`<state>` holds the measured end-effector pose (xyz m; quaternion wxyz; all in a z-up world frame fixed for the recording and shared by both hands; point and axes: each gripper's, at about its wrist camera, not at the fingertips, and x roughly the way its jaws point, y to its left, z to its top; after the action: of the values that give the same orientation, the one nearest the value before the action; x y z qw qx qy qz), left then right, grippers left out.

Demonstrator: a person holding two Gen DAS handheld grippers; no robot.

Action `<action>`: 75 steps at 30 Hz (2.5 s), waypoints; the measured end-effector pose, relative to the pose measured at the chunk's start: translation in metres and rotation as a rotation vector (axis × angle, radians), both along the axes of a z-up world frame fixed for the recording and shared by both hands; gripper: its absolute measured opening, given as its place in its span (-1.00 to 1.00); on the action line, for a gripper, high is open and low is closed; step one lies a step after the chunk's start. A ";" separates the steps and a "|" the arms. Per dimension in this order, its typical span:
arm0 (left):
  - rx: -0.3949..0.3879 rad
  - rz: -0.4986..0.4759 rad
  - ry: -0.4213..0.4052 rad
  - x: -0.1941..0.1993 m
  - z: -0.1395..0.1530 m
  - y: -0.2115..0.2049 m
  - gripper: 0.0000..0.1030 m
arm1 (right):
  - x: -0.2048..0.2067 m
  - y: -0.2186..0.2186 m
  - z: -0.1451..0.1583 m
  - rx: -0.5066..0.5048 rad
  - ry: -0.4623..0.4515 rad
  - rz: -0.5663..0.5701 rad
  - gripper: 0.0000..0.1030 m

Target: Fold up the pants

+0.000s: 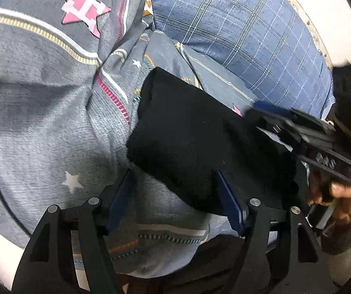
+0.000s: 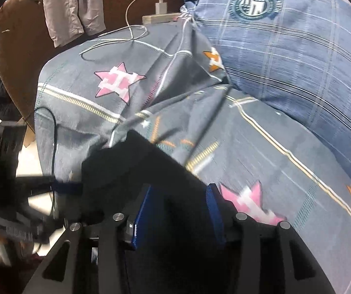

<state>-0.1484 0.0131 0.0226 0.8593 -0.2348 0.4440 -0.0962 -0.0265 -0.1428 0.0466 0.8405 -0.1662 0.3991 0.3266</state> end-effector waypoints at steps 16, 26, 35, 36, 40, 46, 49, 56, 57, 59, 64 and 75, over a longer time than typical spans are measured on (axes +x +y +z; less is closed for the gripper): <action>-0.001 -0.025 -0.055 0.008 0.011 -0.018 0.34 | 0.034 0.054 -0.046 -0.004 0.044 0.072 -0.39; 0.091 -0.206 -0.240 0.000 0.078 -0.060 -0.47 | -0.003 -0.026 0.023 0.280 -0.049 -0.066 -0.78; 0.038 -0.584 -0.301 0.017 0.110 -0.175 -0.51 | -0.069 -0.172 0.069 0.449 -0.173 -0.344 -1.00; 0.039 -0.621 -0.285 0.020 0.103 -0.189 -0.52 | -0.075 -0.189 0.067 0.451 -0.168 -0.392 -1.00; 0.014 -0.713 -0.170 0.046 0.073 -0.237 -0.58 | -0.092 -0.241 0.041 0.465 -0.102 -0.581 -0.99; 0.049 -0.732 -0.167 0.044 0.077 -0.233 -0.58 | -0.102 -0.266 0.004 0.607 0.028 -0.602 -0.07; 0.087 -0.718 -0.194 0.039 0.087 -0.214 -0.30 | -0.094 -0.249 -0.007 0.602 0.080 -0.552 -0.07; 0.148 -0.584 -0.220 0.070 0.081 -0.172 0.34 | -0.076 -0.224 -0.018 0.581 0.127 -0.480 -0.05; 0.153 -0.563 -0.206 0.080 0.075 -0.171 0.34 | -0.076 -0.226 -0.018 0.591 0.130 -0.480 -0.01; 0.156 -0.533 -0.177 0.093 0.060 -0.167 0.34 | -0.075 -0.229 -0.018 0.606 0.143 -0.484 0.12; 0.138 -0.521 -0.169 0.097 0.041 -0.159 0.34 | -0.076 -0.247 -0.017 0.695 0.169 -0.482 0.37; 0.112 -0.417 -0.137 0.098 0.037 -0.132 0.34 | -0.040 -0.190 -0.022 0.532 0.217 -0.376 -0.38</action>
<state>-0.0502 -0.1185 0.0593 0.8606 -0.0828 0.4284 -0.2625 -0.0664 -0.3324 0.0244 0.8526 0.1711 0.4104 0.2746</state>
